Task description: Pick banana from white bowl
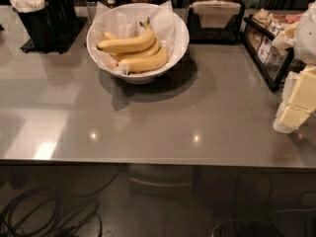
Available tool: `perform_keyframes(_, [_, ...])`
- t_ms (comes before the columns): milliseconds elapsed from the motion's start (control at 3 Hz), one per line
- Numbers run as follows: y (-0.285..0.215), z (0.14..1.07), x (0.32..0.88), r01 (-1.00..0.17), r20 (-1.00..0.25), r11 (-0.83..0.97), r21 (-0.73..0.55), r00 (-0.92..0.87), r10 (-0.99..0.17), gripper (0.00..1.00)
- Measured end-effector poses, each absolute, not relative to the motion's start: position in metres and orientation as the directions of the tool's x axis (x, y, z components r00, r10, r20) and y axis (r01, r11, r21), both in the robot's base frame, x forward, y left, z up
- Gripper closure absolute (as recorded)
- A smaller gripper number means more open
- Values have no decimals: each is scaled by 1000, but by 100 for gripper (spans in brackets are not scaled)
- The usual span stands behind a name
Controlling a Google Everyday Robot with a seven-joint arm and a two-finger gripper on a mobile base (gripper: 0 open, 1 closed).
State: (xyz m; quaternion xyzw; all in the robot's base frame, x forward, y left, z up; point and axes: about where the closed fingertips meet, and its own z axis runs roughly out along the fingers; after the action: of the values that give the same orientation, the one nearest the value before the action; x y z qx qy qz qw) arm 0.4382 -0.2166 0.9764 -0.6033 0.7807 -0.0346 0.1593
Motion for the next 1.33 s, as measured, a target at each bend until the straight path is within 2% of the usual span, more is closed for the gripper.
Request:
perform_keyframes(333, [-217,976,438,-931,-207,270,-247,-221,-953,0])
perform_keyframes(667, [-204,984,453,-941,-246,209,-267,-143,-959,0])
perform_keyframes(1333, [-129,1003,519,-954,-397,-42,-298,164,-903,0])
